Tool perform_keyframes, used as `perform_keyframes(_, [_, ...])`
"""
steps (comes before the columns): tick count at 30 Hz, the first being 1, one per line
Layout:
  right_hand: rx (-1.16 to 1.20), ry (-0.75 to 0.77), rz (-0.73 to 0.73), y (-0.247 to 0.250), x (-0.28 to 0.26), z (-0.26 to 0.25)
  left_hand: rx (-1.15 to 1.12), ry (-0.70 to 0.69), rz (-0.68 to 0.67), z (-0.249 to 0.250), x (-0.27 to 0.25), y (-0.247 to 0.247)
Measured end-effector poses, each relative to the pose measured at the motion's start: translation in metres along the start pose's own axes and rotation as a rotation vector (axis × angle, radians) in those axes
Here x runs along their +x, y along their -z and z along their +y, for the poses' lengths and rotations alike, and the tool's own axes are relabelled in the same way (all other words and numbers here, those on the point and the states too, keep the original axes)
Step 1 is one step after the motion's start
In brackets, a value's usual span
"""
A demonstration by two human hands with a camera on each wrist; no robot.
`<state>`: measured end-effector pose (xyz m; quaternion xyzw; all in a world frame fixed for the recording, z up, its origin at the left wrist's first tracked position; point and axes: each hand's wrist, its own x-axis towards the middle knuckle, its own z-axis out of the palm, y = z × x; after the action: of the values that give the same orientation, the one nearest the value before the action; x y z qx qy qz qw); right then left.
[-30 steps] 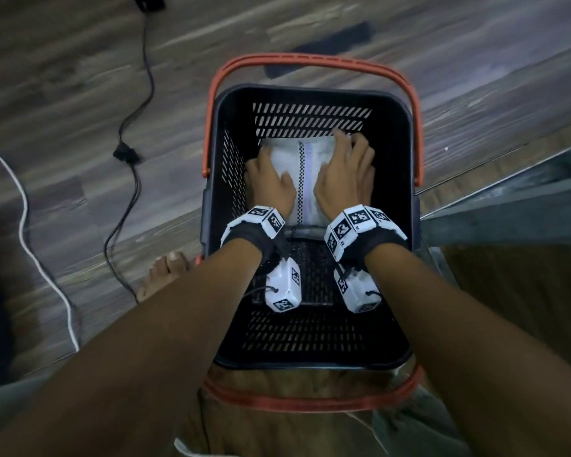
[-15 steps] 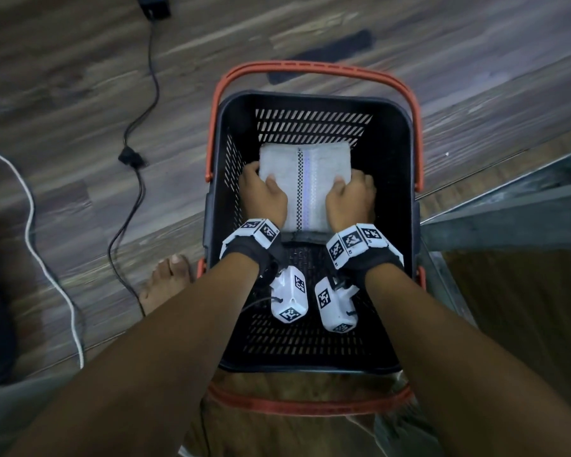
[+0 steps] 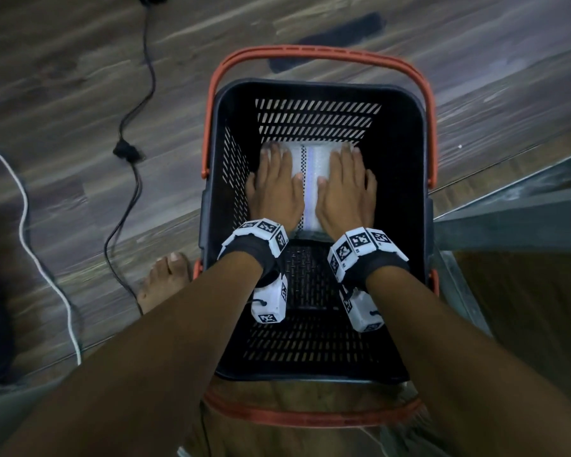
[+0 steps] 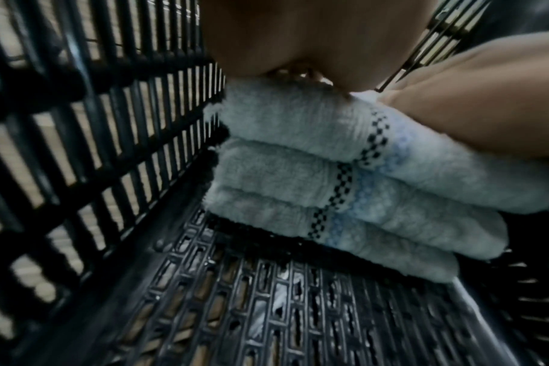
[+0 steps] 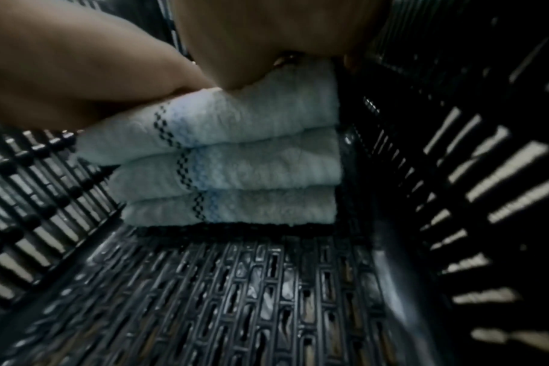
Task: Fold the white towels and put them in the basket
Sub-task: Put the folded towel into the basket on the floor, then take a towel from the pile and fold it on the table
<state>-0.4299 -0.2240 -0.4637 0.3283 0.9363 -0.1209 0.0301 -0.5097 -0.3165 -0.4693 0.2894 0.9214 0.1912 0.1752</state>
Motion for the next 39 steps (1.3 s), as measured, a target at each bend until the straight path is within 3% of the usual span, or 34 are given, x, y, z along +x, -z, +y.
perform_keyframes(2, [0.012, -0.016, -0.034, -0.007, 0.001, 0.003, 0.011, 0.004, -0.06, -0.003, 0.002, -0.006])
perform_keyframes(7, [0.002, -0.011, -0.054, -0.021, 0.001, 0.005, 0.049, 0.001, -0.038, -0.008, -0.001, -0.021])
perform_keyframes(12, [-0.01, -0.023, -0.145, -0.014, 0.003, 0.001, 0.144, 0.019, -0.111, -0.003, 0.0, -0.016])
perform_keyframes(17, [-0.15, -0.025, -0.449, 0.033, 0.002, -0.005, 0.273, 0.079, -0.445, 0.021, -0.012, 0.033])
perform_keyframes(20, [-0.213, -0.022, -0.506, 0.083, -0.013, -0.013, 0.241, 0.097, -0.543, 0.038, -0.022, 0.08])
perform_keyframes(24, [-0.118, -0.034, -0.479, 0.173, -0.046, -0.02, 0.208, -0.004, -0.413, 0.071, -0.048, 0.158])
perform_keyframes(32, [0.012, -0.057, -0.129, 0.388, -0.135, -0.019, 0.309, -0.31, 0.002, 0.189, -0.151, 0.334])
perform_keyframes(39, [0.046, -0.143, 0.163, 0.518, -0.256, 0.012, 0.302, -0.581, 0.17, 0.278, -0.259, 0.414])
